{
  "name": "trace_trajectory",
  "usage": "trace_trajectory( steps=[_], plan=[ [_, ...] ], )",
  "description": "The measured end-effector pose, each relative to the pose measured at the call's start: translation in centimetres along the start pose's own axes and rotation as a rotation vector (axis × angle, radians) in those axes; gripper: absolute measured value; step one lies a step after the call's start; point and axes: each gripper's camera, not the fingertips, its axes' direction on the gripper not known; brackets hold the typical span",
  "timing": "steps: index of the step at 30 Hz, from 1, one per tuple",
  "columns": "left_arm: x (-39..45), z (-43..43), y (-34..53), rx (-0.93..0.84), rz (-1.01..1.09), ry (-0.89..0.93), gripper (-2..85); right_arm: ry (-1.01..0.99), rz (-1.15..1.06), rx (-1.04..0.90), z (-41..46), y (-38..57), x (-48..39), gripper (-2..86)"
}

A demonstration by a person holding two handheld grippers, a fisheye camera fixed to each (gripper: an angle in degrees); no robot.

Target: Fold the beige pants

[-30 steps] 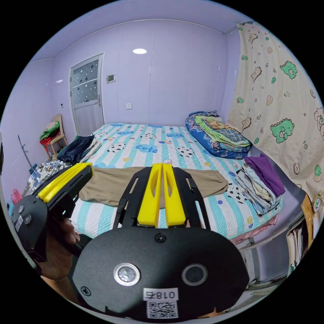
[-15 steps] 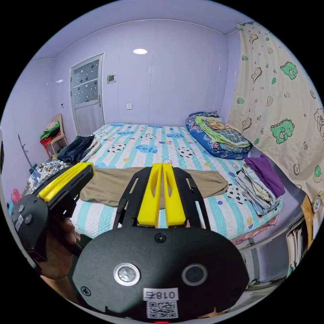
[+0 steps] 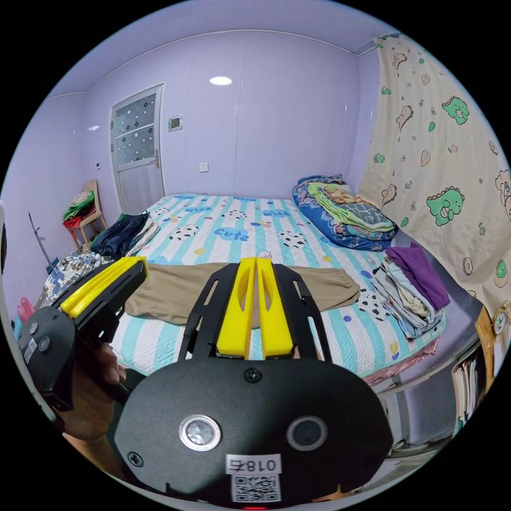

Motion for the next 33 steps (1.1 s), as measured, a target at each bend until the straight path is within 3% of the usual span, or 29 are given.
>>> trace_trajectory(
  steps=[33],
  plan=[
    [-0.95,0.42,0.38,-0.009,-0.008,-0.003,-1.0,0.005,0.005,-0.008,0.15,0.15,-0.22,-1.0]
  ],
)
